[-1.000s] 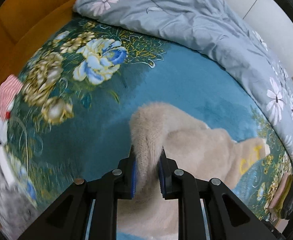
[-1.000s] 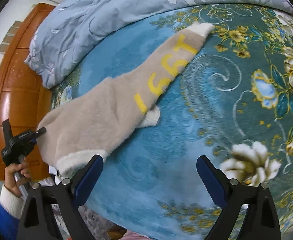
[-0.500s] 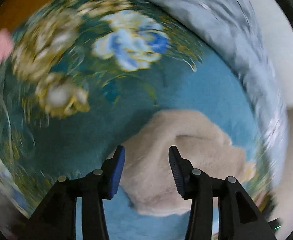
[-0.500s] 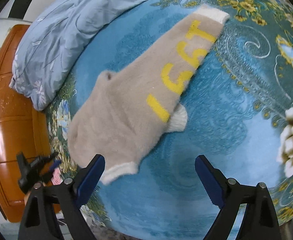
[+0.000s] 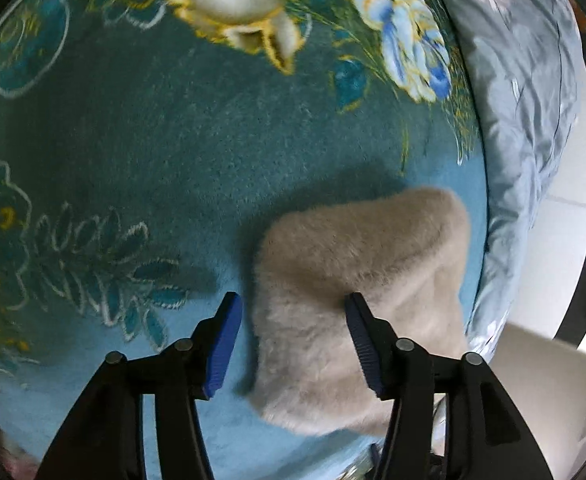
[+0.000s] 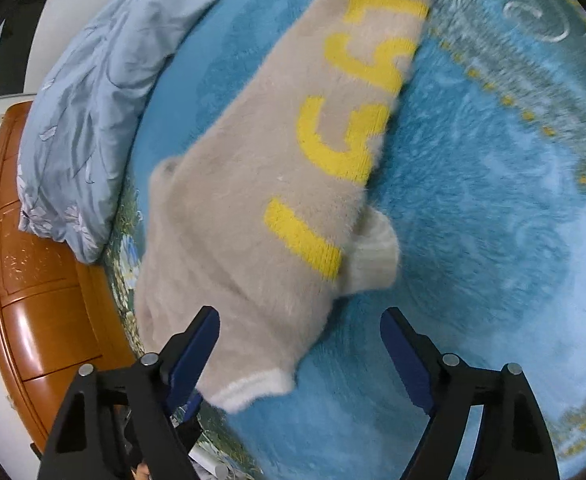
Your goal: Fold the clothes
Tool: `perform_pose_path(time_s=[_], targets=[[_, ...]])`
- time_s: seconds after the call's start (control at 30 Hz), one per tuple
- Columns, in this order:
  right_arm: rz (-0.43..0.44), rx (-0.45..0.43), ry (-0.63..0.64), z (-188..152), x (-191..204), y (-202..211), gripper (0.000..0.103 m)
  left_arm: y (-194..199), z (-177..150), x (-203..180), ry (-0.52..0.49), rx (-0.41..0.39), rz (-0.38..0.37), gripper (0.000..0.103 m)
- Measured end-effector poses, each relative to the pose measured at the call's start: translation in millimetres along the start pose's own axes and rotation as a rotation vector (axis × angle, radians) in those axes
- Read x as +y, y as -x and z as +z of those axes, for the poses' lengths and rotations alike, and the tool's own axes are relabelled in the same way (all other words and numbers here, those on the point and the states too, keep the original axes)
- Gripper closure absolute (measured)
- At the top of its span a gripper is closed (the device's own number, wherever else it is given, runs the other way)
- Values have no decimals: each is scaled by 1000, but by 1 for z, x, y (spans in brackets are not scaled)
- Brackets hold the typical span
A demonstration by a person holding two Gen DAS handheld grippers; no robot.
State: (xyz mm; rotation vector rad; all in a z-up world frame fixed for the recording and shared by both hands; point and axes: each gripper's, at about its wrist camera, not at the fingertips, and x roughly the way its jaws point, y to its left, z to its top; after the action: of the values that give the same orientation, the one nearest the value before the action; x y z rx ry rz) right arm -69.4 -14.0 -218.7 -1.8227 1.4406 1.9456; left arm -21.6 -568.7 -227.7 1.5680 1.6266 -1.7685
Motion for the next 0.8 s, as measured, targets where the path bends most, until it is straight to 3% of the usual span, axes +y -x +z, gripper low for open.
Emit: perform_pose_path(time_s=[0.2,0.47,0.57,0.63,0.8], targets=[[72,42,10,0,6,-36,28,-14,-2,8,28,-5,-68,40],[140,20,23,6,25,-26,67,-24,3,9,66,2,-205,42],[198,1,30,10,34,-12,81,-24,3,3,71,-3,-250,52],[239,-15,45,16,43,-2,89,-20,3,-5,57,-14,-263,70],[330,-48,117,32,71,27,92,4,4,-39,-50,-55,-323,85]])
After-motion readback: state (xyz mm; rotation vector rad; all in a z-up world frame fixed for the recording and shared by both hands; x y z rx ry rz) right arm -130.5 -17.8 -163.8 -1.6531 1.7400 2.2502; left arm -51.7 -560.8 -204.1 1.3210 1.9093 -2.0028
